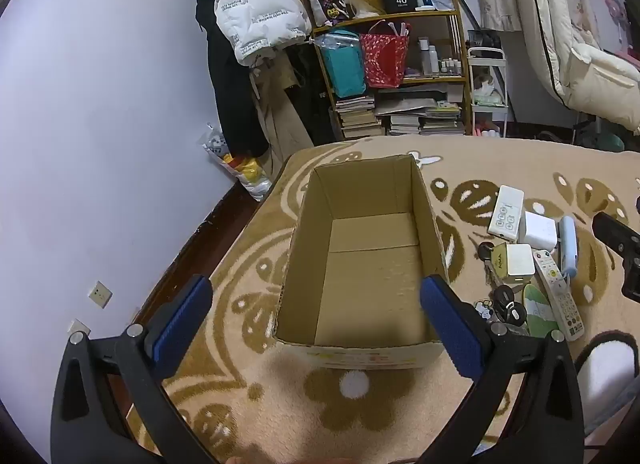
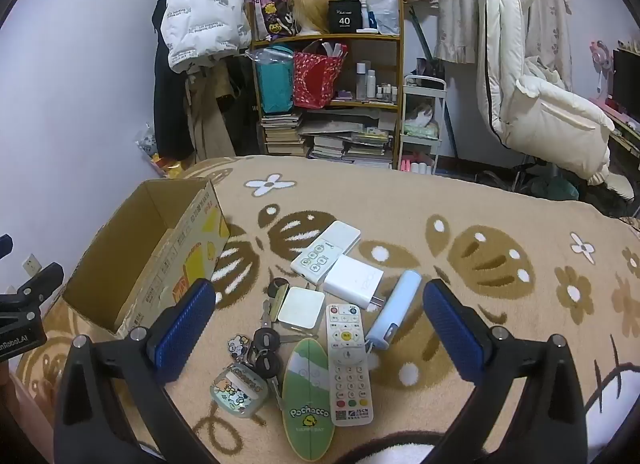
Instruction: Organize rigid objects
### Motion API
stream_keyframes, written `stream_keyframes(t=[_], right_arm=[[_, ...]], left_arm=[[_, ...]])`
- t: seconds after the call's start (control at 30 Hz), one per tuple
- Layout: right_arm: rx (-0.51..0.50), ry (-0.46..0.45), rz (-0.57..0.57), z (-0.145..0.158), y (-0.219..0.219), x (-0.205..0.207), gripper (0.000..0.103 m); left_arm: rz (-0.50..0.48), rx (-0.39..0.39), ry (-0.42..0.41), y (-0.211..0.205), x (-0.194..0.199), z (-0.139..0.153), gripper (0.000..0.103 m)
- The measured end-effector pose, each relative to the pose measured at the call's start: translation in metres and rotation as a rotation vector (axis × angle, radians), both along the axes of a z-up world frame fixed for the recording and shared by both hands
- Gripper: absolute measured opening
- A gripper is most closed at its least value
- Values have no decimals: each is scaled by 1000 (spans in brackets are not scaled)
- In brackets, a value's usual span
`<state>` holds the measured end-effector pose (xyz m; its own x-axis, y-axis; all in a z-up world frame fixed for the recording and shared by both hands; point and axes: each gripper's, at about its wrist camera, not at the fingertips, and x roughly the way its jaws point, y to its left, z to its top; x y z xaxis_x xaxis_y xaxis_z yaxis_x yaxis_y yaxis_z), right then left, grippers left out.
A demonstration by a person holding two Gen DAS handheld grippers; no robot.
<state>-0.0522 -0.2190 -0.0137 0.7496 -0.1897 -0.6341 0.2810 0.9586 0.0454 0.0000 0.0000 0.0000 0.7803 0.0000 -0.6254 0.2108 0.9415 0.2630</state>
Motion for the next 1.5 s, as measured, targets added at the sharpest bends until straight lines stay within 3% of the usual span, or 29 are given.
stream_keyframes(t=[0.17,0.4,1.5], right_arm=[[-4,1,0,0,0,0,103],[-2,-1,0,0,0,0,103],[3,7,-4,-5,-1,1,103]], left_arm=[[-8,-14,10,1,4,-2,103],[-26,27,-28,-10,-7,4,103],[-36,29,-6,-8,-3,-6,103]])
